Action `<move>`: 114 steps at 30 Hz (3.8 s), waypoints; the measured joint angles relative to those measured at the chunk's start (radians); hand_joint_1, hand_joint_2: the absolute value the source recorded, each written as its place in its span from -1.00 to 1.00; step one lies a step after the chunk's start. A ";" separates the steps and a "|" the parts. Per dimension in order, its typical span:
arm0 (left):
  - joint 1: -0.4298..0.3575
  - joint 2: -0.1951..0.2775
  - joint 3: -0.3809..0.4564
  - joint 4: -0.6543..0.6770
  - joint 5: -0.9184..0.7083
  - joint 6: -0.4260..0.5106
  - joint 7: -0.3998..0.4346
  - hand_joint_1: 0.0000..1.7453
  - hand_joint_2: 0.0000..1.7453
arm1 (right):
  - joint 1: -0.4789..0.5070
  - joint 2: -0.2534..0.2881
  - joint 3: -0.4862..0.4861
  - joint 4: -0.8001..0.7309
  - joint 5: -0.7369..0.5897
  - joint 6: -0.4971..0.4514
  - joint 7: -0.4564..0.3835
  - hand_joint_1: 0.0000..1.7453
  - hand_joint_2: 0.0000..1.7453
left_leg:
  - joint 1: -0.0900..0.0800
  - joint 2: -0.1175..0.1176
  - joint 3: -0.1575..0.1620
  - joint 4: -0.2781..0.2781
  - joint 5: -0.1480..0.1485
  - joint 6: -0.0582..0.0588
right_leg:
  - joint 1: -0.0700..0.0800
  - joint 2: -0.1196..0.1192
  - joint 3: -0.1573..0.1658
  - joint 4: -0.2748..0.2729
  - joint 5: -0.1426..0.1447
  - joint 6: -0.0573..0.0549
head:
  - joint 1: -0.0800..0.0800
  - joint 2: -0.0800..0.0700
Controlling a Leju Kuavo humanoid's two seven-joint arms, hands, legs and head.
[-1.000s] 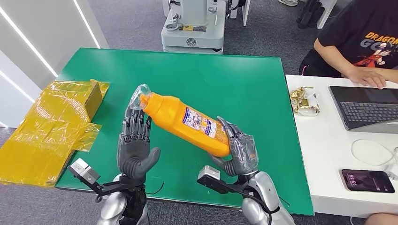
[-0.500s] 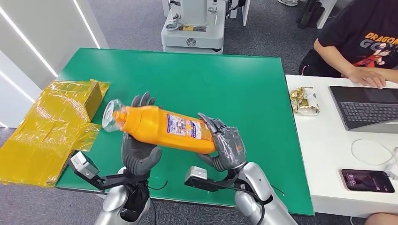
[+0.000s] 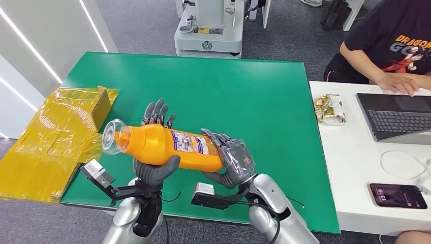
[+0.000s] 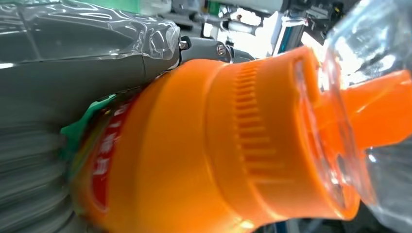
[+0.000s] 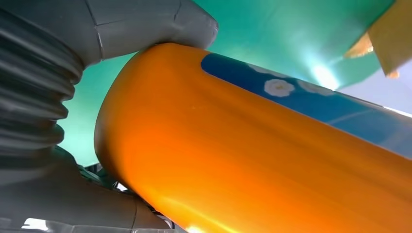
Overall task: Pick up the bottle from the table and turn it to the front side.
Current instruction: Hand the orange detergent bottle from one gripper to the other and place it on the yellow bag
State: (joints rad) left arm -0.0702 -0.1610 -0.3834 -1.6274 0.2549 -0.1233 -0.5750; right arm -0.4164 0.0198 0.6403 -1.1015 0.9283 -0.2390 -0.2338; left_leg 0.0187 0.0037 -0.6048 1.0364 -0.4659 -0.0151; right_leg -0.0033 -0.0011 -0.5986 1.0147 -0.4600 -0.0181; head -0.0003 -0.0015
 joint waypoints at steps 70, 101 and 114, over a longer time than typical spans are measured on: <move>-0.025 0.050 0.054 0.055 -0.061 0.437 -0.088 1.00 1.00 | 0.166 0.047 -0.049 -0.176 -0.551 -0.452 -0.345 -1.00 1.00 | 0.000 0.001 0.000 -0.001 0.000 0.000 | 0.000 0.000 0.000 0.000 0.000 0.000 | 0.000 0.000; -0.103 0.483 0.235 0.111 -1.211 0.492 0.332 1.00 1.00 | 0.290 0.051 -0.054 -0.404 -0.486 -0.454 -0.298 -1.00 1.00 | 0.001 0.002 0.001 -0.001 0.000 -0.001 | 0.001 0.001 -0.001 0.001 0.000 -0.001 | 0.000 0.000; -0.288 0.536 0.160 0.381 -1.553 0.429 0.427 1.00 1.00 | 0.297 0.051 -0.054 -0.462 -0.488 -0.453 -0.280 -1.00 1.00 | 0.001 0.002 0.001 -0.001 0.001 -0.001 | 0.001 0.002 -0.001 0.001 0.000 -0.001 | 0.000 0.000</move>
State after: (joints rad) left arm -0.3586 0.3748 -0.2237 -1.2467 -1.2980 0.3058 -0.1480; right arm -0.1196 0.0704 0.5863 -1.5637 0.4402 -0.6919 -0.5142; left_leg 0.0195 0.0056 -0.6042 1.0356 -0.4653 -0.0159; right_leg -0.0027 0.0006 -0.5991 1.0154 -0.4601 -0.0188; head -0.0001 -0.0015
